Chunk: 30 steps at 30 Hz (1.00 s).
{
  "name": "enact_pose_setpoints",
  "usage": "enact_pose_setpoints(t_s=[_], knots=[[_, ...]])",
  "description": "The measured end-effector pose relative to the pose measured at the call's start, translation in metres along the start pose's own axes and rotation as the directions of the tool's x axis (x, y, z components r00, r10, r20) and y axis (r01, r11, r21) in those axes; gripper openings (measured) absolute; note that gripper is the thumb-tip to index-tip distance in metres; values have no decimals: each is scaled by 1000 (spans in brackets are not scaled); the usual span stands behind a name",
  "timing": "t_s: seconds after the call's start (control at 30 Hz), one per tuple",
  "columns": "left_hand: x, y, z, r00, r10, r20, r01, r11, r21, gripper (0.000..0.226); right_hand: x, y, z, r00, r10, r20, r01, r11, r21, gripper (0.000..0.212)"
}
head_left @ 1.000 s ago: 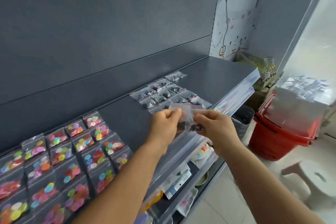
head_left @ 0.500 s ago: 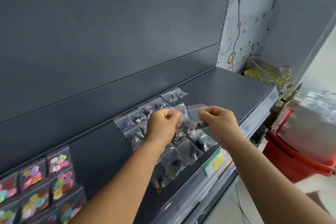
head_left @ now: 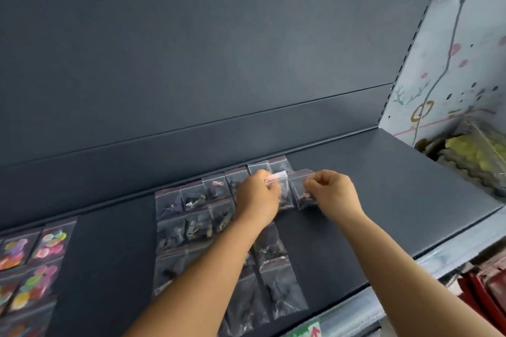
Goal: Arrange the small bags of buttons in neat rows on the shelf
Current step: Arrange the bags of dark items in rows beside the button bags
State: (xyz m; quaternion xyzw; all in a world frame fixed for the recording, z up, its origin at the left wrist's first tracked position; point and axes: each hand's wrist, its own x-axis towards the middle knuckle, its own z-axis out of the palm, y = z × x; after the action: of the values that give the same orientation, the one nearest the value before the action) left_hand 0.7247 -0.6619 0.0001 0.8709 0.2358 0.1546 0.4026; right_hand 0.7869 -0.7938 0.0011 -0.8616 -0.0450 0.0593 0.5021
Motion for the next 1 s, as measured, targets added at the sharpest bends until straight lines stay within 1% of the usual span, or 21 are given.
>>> enact_pose_setpoints(t_s=[0.1,0.2,0.3,0.37,0.43,0.47,0.53,0.6,0.67,0.77,0.87,1.0], knots=[[4,5,10,999,-12,-48,20,986,163,14,18,7,1,997,-41,58,46,996,-75,11],[2,6,16,998,25,-63,-2,942,337,19,28,9,4,989,-95,113,113,981,-160,3],[-2,5,15,992,83,-100,-27,883,468,38,31,12,1,971,-191,147,226,932,-282,32],[-7,4,13,980,185,-77,-118,845,522,42,29,14,-6,940,-293,173,336,881,-334,37],[-14,5,15,966,257,31,-235,821,521,39,27,16,-11,884,-386,263,463,801,-379,32],[-18,5,17,960,263,91,-272,815,511,36,26,17,-12,851,-412,325,518,762,-389,29],[-25,4,20,956,244,161,-292,807,512,30,23,20,-12,798,-425,428,586,714,-383,22],[-28,2,21,960,228,161,-279,810,517,28,23,22,-9,765,-443,467,627,680,-382,17],[-28,2,20,964,222,143,-264,812,520,27,26,23,-7,760,-469,449,637,672,-377,15],[-28,3,20,967,226,114,-252,804,539,23,27,21,-4,783,-467,412,611,701,-367,15],[-30,4,21,969,225,102,-244,805,540,19,24,21,-3,764,-482,430,632,695,-343,16],[-30,4,23,972,216,97,-233,799,554,23,24,19,-5,779,-465,421,611,714,-342,22]])
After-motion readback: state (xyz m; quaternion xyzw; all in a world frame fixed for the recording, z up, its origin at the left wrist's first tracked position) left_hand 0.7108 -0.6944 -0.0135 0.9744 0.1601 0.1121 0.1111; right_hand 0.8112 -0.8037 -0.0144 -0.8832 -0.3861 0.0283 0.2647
